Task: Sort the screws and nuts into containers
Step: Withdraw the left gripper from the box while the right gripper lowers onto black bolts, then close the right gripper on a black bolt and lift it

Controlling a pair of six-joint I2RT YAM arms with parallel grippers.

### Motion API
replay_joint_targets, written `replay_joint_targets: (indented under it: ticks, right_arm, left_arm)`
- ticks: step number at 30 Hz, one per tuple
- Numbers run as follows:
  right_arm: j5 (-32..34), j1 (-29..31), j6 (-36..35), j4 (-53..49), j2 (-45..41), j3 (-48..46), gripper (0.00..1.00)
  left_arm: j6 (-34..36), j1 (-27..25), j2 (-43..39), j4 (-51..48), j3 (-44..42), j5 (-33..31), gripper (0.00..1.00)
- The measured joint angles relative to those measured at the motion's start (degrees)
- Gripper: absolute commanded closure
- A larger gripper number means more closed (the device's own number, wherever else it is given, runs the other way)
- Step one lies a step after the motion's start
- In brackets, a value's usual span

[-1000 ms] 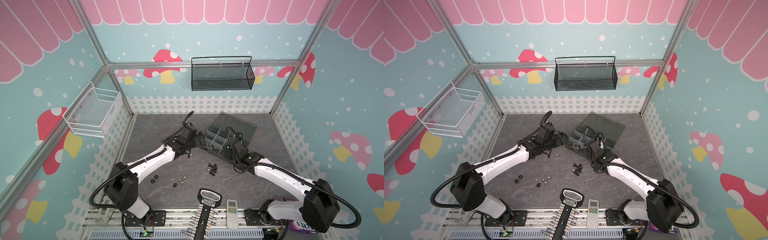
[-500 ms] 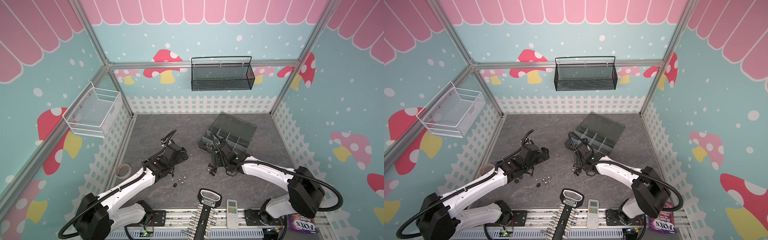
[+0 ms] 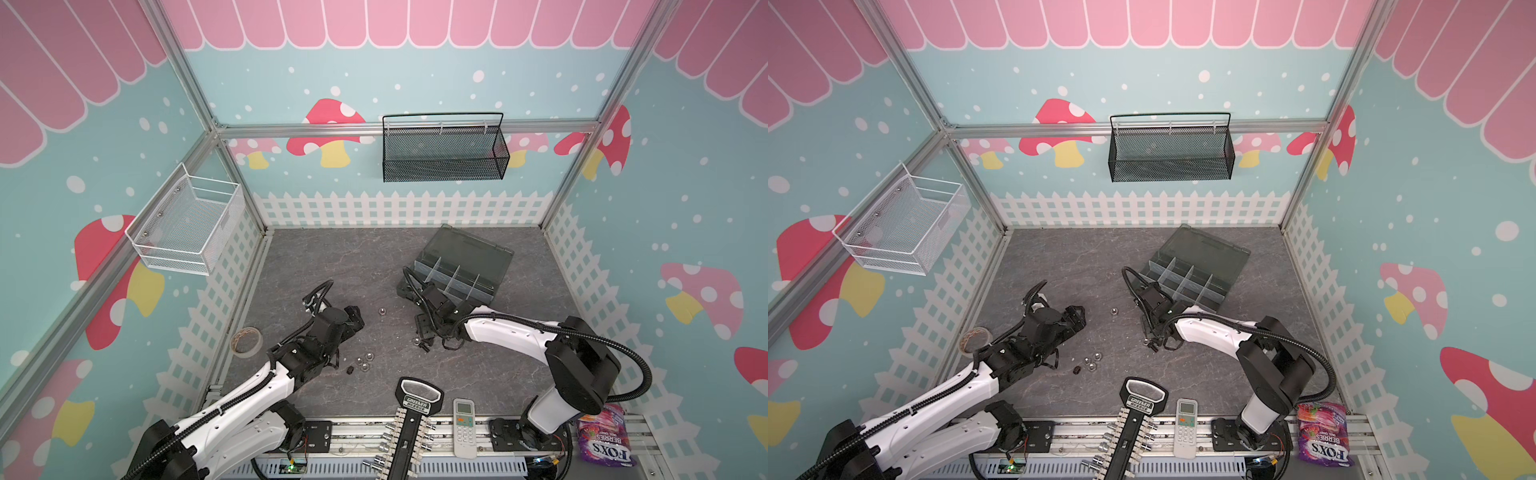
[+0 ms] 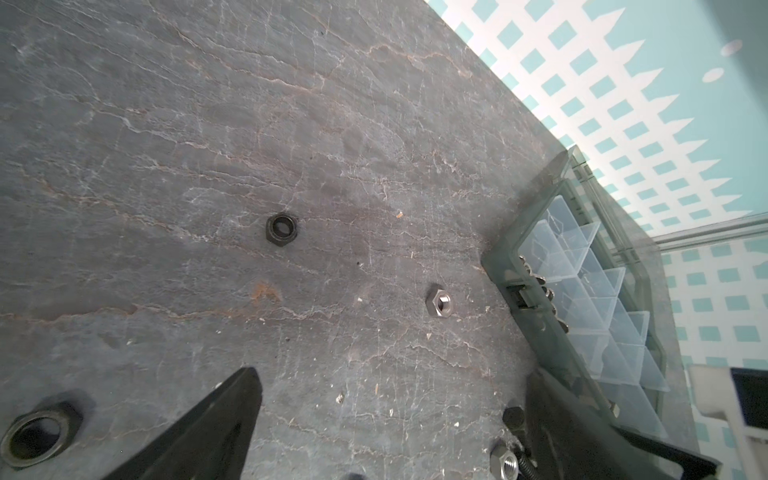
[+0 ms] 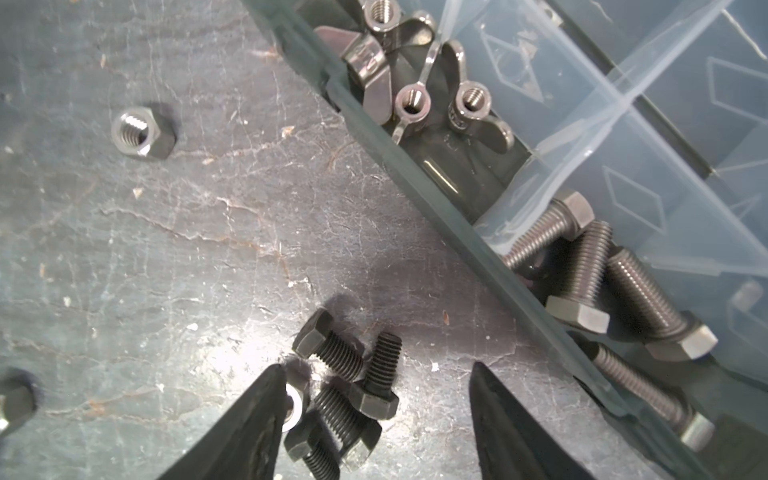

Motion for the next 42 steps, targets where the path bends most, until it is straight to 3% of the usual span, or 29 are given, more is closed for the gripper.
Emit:
replay_joint_targets:
  ticks: [9, 20, 42]
  right_arm:
    - [-0.8, 0.0, -1.4, -0.9, 3.7, 0.9, 0.45]
    - [-1.2, 0.0, -2.8, -1.2, 7.3, 4.1, 0.49]
    - [-4.7, 1.2, 1.3, -3.2, 5.0, 5.9, 0.48]
  left_arm:
    - [-1.0, 1.2, -0.1, 0.7, -1.1, 0.2, 0.00]
    - [-1.3, 2.5, -0.1, 1.0, -1.3, 0.5, 0.00]
    - [-1.5, 3.5, 0.1, 1.2, -2.0, 1.6, 0.00]
